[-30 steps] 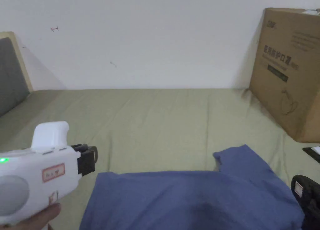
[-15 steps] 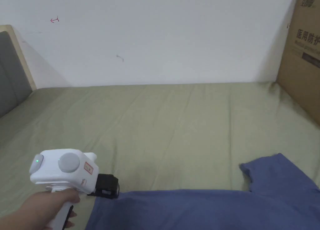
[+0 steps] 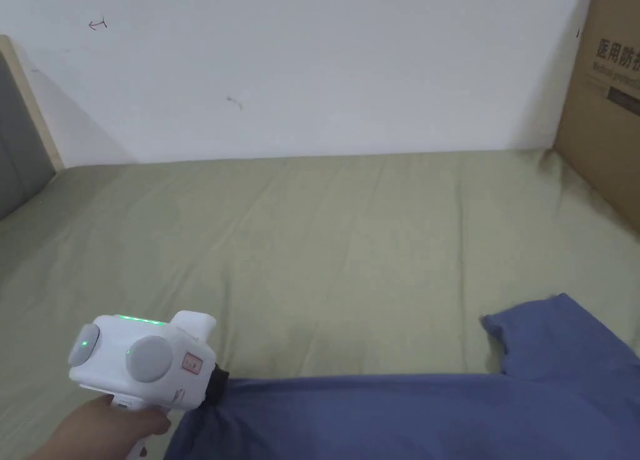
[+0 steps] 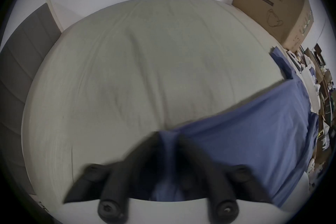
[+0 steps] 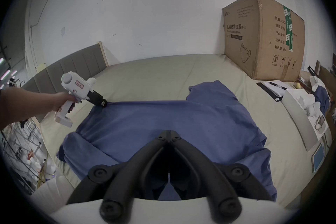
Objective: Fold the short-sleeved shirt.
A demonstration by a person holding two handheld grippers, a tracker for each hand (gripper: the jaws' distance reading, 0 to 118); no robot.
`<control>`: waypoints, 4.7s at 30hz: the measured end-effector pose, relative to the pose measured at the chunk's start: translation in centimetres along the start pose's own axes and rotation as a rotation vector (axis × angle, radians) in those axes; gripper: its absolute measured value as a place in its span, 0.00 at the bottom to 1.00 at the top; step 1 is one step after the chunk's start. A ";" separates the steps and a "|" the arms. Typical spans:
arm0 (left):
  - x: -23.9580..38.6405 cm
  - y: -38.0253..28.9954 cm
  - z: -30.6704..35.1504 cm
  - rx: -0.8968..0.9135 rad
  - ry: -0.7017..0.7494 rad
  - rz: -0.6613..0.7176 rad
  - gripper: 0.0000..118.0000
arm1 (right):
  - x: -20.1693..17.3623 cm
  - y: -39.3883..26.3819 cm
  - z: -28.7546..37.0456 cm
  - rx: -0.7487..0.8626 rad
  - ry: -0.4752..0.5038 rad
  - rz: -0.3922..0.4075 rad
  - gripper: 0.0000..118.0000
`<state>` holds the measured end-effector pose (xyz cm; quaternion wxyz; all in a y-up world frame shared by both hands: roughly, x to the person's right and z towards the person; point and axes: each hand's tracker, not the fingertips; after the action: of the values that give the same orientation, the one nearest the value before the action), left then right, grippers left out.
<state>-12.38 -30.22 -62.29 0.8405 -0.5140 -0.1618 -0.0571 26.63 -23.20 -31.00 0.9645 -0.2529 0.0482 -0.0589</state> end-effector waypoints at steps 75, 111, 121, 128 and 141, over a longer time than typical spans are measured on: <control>1.3 -12.2 13.0 0.342 -0.124 0.053 0.01 | 17.1 4.0 3.1 -0.234 -0.190 -0.216 0.00; 17.3 -23.1 29.7 1.108 0.133 0.115 0.10 | -6.4 1.1 15.5 0.674 -0.335 0.169 0.00; 16.3 -24.9 29.7 1.041 0.112 0.158 0.00 | -5.3 0.1 16.0 0.553 -0.331 0.020 0.00; 12.3 -23.3 31.2 1.010 -0.032 0.232 0.00 | -4.9 -0.2 16.0 0.508 -0.276 0.024 0.00; -5.8 -15.9 15.7 0.102 -0.573 0.617 0.86 | -5.8 0.1 12.0 0.329 -0.198 0.181 0.00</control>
<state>-25.33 -24.17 -44.19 0.7636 -0.4910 -0.2300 0.3506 22.42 -16.57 -20.28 0.9942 -0.0914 -0.0348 0.0458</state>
